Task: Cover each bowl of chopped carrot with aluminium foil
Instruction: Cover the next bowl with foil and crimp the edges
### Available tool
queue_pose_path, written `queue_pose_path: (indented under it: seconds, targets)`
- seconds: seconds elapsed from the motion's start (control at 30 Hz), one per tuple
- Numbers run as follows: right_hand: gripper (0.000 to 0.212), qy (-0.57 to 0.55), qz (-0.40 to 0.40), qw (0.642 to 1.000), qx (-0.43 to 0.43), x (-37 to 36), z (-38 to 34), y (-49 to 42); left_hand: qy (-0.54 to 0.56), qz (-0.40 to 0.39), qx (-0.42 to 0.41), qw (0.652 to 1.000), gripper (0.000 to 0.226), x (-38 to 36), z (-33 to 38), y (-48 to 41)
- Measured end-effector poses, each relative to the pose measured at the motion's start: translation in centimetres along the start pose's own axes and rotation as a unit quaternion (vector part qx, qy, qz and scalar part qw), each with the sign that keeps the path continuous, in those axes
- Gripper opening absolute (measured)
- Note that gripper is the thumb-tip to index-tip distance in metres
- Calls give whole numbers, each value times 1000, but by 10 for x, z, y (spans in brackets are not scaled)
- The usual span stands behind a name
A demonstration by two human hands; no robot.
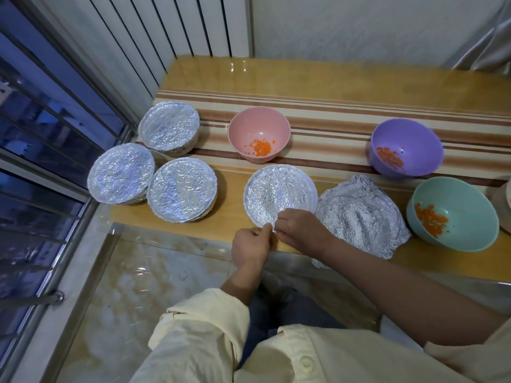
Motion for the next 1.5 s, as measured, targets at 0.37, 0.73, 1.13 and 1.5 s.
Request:
queue_pose_path:
  seconds: [0.37,0.73,1.13,1.5]
  targets:
    - [29,-6,12,1000,-16,-2,4,0,-12,-1,2,1000,41,-5,4,-8]
    - [25,-50,37,997,-38,-1,6,0,-52,0,-21,998,43,-3,6,-15]
    - [26,-5,4,1000,-27,4,13,5,-105,-5,-50,993,47,20,18,-28]
    - [30,4,-7,999,-34,-3,9,-2,-24,-28,-35,999,57,-7,14,-9]
Point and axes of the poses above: each hand's wrist, its own y-axis away from the middle knuckle, its own x-axis out of the back of the hand, z = x × y, the point moved 8 cm from there along -y, towards the middle knuckle, and after that the axes turned 12 degrees about -y, right-handed, at the moved point
